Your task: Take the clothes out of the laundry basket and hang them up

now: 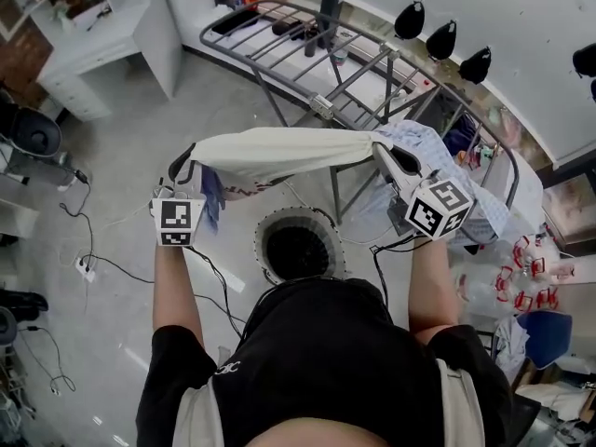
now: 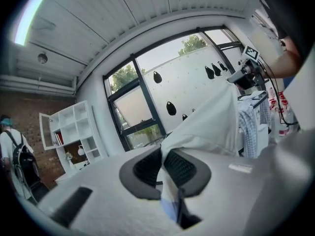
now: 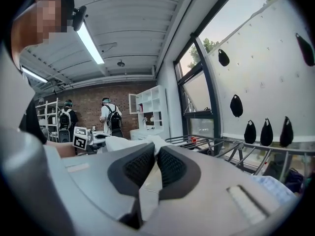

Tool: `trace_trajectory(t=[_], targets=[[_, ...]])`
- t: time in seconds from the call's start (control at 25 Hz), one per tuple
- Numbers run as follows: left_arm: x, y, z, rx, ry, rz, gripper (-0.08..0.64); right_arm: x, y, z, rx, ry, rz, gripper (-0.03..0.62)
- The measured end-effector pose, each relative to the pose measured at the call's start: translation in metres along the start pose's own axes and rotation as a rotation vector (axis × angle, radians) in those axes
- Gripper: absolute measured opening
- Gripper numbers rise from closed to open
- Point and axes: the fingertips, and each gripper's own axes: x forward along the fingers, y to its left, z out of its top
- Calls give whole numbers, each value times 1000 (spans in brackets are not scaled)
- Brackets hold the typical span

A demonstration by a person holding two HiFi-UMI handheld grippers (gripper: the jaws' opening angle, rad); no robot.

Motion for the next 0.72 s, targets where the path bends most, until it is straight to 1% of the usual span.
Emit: trace_trajectory(t=[0.12,0.28,0.4,0.52,0.72], targets=[[17,3,30,8,-54,-20,18,-7,-18,6,-1,-19,-46,31],[44,-1,62,79,-85,-25,18,-20,-43,8,-5,-26,-98,30],[69,-8,86,133,-90,-23,18,-33,-62,7,-31,-23,-124,31],[98,-18,114,144,-106,-32,17,-44,-85,7,-55,-20,-155,29],[153,-40,168,151,-146,-55,17,-58,-129,6,-43,-27,-207,29]])
